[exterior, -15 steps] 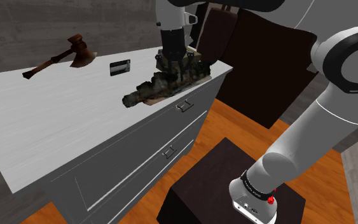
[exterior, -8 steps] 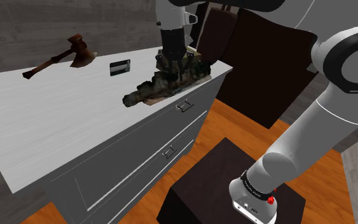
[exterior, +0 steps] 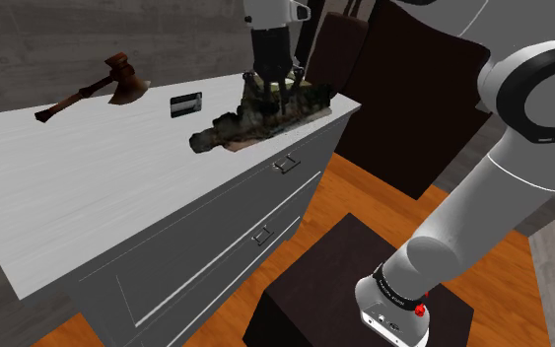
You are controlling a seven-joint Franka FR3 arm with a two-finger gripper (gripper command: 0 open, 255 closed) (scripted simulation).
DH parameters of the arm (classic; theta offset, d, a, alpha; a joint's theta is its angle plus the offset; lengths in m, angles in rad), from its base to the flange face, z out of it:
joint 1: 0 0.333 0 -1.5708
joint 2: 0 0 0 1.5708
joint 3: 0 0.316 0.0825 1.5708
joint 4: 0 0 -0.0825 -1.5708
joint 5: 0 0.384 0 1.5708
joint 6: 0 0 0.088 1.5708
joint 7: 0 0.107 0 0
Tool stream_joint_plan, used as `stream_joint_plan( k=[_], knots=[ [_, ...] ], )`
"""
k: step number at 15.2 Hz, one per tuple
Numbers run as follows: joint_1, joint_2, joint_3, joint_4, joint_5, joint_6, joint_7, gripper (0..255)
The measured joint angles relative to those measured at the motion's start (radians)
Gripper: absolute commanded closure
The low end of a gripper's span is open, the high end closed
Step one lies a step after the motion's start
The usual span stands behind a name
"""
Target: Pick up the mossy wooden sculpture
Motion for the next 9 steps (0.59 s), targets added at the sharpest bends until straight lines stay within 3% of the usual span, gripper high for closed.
stream_joint_plan(
  k=[9],
  knots=[
    [0.011,0.048,0.007,0.173,-0.020,-0.131,0.010,255]
  ],
)
